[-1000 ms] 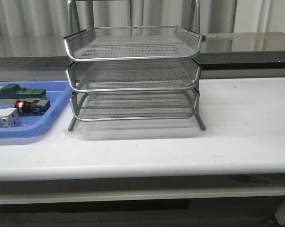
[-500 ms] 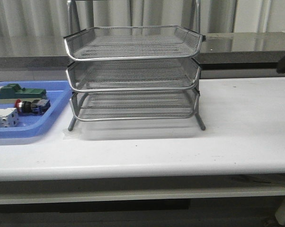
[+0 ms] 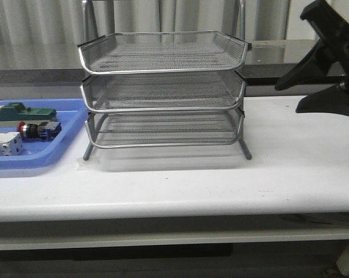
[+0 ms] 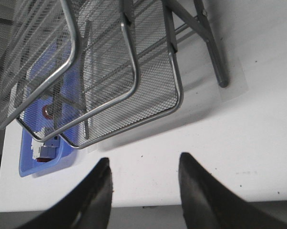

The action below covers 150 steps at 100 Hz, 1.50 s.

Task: Place button on rack with both arms
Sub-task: 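Reach the right gripper to the front edge of the middle mesh tray, then grip the middle tray edge with the right gripper and pull it toward the robot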

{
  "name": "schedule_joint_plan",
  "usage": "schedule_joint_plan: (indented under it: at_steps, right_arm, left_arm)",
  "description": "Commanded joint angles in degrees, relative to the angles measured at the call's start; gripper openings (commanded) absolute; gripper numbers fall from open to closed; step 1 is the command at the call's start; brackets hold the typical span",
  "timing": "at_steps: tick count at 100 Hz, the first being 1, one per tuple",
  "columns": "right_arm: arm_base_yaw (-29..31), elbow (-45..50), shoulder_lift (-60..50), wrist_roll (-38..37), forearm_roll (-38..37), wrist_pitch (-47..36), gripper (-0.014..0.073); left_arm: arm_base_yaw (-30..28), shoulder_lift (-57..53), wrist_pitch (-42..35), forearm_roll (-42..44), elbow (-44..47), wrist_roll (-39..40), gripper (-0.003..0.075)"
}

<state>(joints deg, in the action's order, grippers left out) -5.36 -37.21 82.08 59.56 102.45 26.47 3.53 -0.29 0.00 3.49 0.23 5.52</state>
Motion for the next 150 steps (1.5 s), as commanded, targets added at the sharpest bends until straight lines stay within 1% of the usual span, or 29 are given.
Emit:
schedule_joint_plan:
  at_steps: [1,23,41,81,94,115,143,150]
  right_arm:
    - [0.37,-3.65,2.48,2.06,4.89,5.55,0.0351]
    - [0.37,-9.73,10.98,2.06,4.89,8.54,0.0351]
    - [0.31,-14.06,15.21,2.06,4.89,10.38,0.0351]
    - [0.31,-21.47,20.06,1.95,4.89,10.85,0.0351]
    - [0.28,-23.48,21.95,1.95,4.89,12.5,0.0351]
    - [-1.11,-25.26,24.14,1.9,4.89,12.49,0.0351]
    - [-1.72,-25.31,24.66,1.9,4.89,11.58,0.0251]
    - [-1.79,-25.31,24.66,1.9,4.89,11.58,0.0204]
  left_arm:
    - [-0.09,-1.82,-4.39,-0.08,1.97,0.6,-0.002]
    - [-0.09,-1.82,-4.39,-0.08,1.97,0.6,-0.002]
    - [-0.09,-1.82,-4.39,-0.08,1.97,0.6,-0.002]
    - [-0.09,-1.82,-4.39,-0.08,1.97,0.6,-0.002]
    - [-0.09,-1.82,-4.39,-0.08,1.97,0.6,-0.002]
    - [-0.09,-1.82,-4.39,-0.08,1.97,0.6,-0.002]
    - [-0.09,-1.82,-4.39,-0.08,1.97,0.6,-0.002]
    - [-0.09,-1.82,-4.39,-0.08,1.97,0.6,-0.002]
